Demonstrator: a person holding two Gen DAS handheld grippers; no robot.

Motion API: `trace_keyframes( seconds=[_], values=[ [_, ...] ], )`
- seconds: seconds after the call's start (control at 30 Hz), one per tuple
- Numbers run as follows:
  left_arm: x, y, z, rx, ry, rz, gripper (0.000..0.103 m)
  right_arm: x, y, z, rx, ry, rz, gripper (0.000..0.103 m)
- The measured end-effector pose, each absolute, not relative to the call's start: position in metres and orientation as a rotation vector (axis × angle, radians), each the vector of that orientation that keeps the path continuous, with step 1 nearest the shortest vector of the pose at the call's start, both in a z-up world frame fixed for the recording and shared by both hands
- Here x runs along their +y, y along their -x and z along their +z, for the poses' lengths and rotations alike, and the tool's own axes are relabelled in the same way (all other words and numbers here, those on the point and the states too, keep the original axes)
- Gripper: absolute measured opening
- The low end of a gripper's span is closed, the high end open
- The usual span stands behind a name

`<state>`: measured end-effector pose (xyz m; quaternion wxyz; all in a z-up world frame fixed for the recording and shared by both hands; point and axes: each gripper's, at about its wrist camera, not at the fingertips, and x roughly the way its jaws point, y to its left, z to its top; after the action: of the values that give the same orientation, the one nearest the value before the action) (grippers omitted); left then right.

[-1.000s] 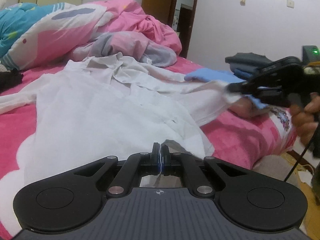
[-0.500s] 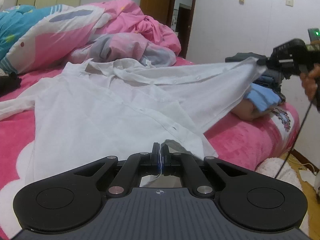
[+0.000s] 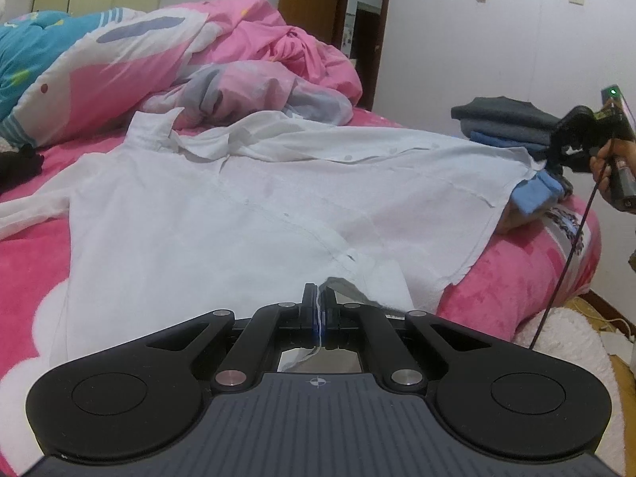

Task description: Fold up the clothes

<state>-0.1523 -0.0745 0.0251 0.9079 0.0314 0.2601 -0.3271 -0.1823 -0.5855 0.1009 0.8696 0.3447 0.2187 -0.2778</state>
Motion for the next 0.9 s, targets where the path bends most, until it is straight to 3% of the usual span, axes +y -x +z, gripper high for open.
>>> trace_keyframes(
  seconds=[0.13,0.2,0.3,0.37,0.5,0.63,0.7,0.73,0.77,0.8,0.87,0.9],
  values=[
    [-0.074,0.153,0.025,0.54,-0.066,-0.677,0.0,-0.569,0.224,0.106,0.324,-0.796,-0.542,0.021],
    [-0.073,0.153,0.024,0.543,-0.065,-0.678,0.0,-0.55,0.247,0.111,0.273,-0.803,-0.475,0.023],
    [-0.075,0.151,0.023,0.558,-0.058,-0.682,0.001,-0.503,0.257,0.1,0.376,-0.843,-0.231,0.031],
    [-0.075,0.151,0.021,0.57,-0.051,-0.688,0.001,-0.467,0.25,0.074,0.509,-0.915,-0.064,0.045],
    [-0.08,0.153,0.015,0.609,-0.044,-0.718,0.002,-0.41,0.224,0.011,0.739,-1.026,0.058,0.046],
    [-0.081,0.155,0.01,0.629,-0.035,-0.734,0.005,-0.395,0.207,-0.009,0.694,-1.061,0.059,0.046],
    [-0.081,0.154,0.008,0.645,-0.014,-0.748,0.011,-0.394,0.202,-0.009,0.668,-1.055,0.071,0.034],
    [-0.081,0.154,0.008,0.652,-0.005,-0.757,0.013,-0.394,0.201,-0.01,0.668,-1.056,0.071,0.009],
    [-0.08,0.155,0.008,0.659,0.003,-0.768,0.02,-0.393,0.201,-0.011,0.668,-1.056,0.07,0.0],
    [-0.08,0.155,0.008,0.666,0.01,-0.78,0.025,-0.394,0.203,-0.009,0.663,-1.051,0.068,0.0],
    [-0.079,0.156,0.009,0.68,0.03,-0.812,0.048,-0.396,0.213,-0.004,0.656,-1.014,0.031,0.0],
    [-0.078,0.157,0.009,0.683,0.037,-0.825,0.052,-0.398,0.216,-0.005,0.66,-1.005,0.004,0.0]
  ],
)
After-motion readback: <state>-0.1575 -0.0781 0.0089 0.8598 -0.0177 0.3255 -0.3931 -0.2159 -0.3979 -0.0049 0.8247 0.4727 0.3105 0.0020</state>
